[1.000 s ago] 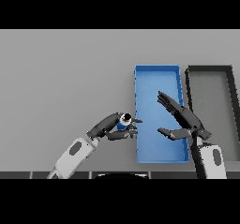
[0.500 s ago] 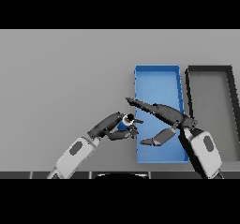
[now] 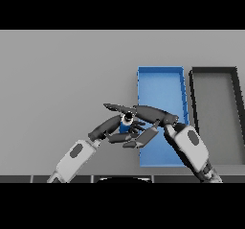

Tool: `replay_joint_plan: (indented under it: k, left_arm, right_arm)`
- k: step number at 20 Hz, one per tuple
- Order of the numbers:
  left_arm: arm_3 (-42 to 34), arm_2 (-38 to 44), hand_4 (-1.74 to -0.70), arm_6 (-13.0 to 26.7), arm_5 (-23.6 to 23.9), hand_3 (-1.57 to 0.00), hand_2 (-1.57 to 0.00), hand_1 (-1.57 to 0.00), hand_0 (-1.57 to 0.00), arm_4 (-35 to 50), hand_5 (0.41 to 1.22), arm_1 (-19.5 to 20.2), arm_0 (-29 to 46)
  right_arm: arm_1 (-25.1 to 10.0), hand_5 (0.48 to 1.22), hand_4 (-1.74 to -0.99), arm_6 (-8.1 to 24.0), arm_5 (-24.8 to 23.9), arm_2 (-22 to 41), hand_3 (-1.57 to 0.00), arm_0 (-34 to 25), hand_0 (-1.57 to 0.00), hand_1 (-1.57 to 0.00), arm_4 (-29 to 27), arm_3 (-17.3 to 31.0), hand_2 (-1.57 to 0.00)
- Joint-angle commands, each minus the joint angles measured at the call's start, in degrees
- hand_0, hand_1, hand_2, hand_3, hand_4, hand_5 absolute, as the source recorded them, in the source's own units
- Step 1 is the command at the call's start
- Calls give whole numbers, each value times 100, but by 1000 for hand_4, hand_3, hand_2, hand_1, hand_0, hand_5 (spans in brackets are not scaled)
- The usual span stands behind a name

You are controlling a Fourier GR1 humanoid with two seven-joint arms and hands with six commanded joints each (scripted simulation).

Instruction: Pick up the blue pipe and place it into the blue bin.

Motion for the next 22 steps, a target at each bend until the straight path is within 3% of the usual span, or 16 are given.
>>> replay_joint_plan:
  k: [1,2,3,4,5,6,8,10,12,13,14,16,19,20,21,22]
  left_arm:
    - [110,-3,-1473,-41,7,-1557,-1571,-1571,-1571,-16,1221,-54,-18]
    - [77,-33,-1525,82,51,-1560,-1571,-1571,-1571,-34,1221,-127,-7]
    - [84,-8,-1568,58,39,-1284,-1571,-1571,-1571,-62,1221,-135,-57]
    - [39,-34,-1603,264,89,-1190,-1571,-1571,-1571,-230,1221,-20,-4]
    - [12,-108,-1630,503,82,-1119,-1571,-1527,-1571,-457,1221,107,-87]
    - [-94,-90,-1647,557,132,-1121,-1571,-1536,-1571,-444,1221,82,-63]
    - [-59,-50,-1680,320,126,-1283,-1571,-1548,-1571,-443,1221,2,-8]
    - [-81,18,-1702,277,-3,-1386,-1571,-1557,-1571,-278,1221,-165,17]
    - [-77,88,-1716,215,-107,-1453,-1571,-1562,-1571,-196,1221,-231,165]
    - [-108,128,-1720,343,-114,-1477,-1571,-1564,-1571,-236,1221,-282,176]
    - [-92,115,-1723,283,-124,-1495,-1571,-1565,-1571,-337,1221,-289,197]
    - [-158,153,-1727,470,-177,-1523,-1571,-1567,-1571,-375,1221,-320,197]
    - [-104,278,-1729,303,-325,-1546,-1571,-1569,-1571,-379,1221,-281,190]
    - [-92,291,-1724,293,-323,-1442,-1571,-1569,-1571,-387,1221,-320,161]
    - [-63,282,-1656,144,-370,-1468,-1458,-1513,-1569,-480,1221,-306,156]
    - [-122,282,-1542,184,-406,-1203,-1188,-1239,-1307,-631,1221,-241,179]
  right_arm:
    - [124,498,-1210,159,-47,80,1,-114,1,1,3,64,-9]
    - [184,493,-1236,185,11,87,-26,-238,-17,-34,1,198,-54]
    - [263,483,-1291,236,4,100,-116,-404,-107,-140,14,320,-160]
    - [243,477,-1348,141,104,96,-252,-408,-264,-299,72,368,-308]
    - [266,477,-1365,122,154,78,-516,-513,-475,-487,69,422,-492]
    - [312,486,-1433,114,160,114,-659,-619,-694,-704,-27,458,-708]
    - [401,570,-1527,27,102,205,-880,-661,-1010,-1016,-197,469,-1019]
    - [477,755,-1474,-158,-110,262,-1128,-693,-1212,-1216,-340,483,-1218]
    - [398,923,-1445,-418,-108,313,-1288,-655,-1341,-1344,-246,530,-1345]
    - [287,982,-1438,-692,-42,359,-1344,-616,-1387,-1389,-49,466,-1390]
    - [286,1030,-1435,-723,1,446,-1390,-681,-1424,-1425,57,466,-1426]
    - [116,1099,-1445,-926,79,469,-1455,-696,-1477,-1478,51,453,-1478]
    - [137,1158,-1470,-780,-38,519,-1512,-698,-1523,-1523,-240,446,-1524]
    - [162,1171,-1475,-788,-102,509,-1523,-721,-1532,-1533,-312,481,-1533]
    - [129,1181,-1478,-808,-166,557,-1533,-624,-1540,-1540,-302,345,-1541]
    - [87,1189,-1481,-911,-186,536,-1541,-628,-1546,-1547,-270,423,-1547]
